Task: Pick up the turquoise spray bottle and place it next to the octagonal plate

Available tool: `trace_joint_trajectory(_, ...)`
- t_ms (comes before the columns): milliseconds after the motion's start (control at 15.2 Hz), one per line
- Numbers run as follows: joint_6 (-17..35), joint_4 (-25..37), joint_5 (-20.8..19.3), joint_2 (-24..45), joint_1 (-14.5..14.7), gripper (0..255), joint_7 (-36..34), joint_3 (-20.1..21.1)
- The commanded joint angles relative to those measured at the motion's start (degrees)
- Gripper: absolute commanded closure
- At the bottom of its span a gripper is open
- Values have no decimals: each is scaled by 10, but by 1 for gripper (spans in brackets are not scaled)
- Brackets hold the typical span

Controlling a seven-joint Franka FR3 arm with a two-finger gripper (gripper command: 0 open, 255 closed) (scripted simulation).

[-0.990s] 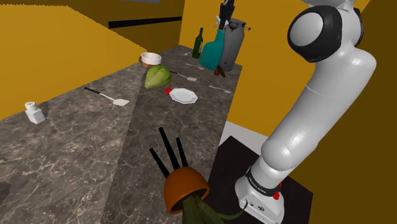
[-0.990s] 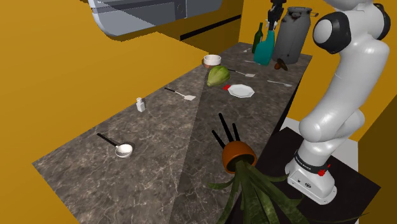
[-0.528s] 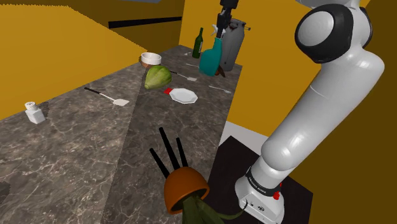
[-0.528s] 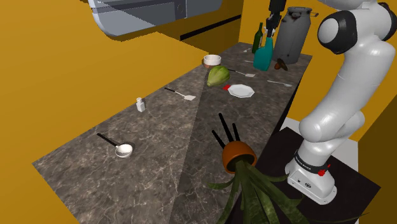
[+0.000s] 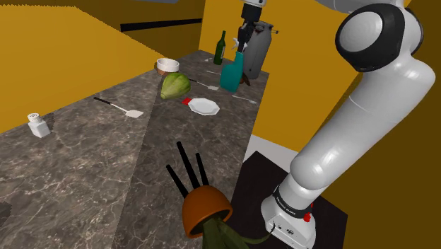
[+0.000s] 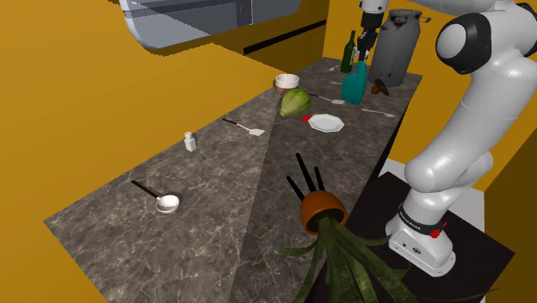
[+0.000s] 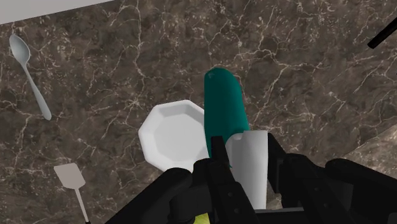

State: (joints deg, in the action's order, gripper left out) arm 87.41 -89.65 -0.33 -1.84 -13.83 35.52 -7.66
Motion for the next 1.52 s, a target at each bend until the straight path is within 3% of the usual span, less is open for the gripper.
trace_joint_trajectory(0, 18, -23, -1, -6, 0, 255, 0, 0)
trace_joint_trajectory(1452, 190, -211, -3, -21, 0, 255, -2, 0)
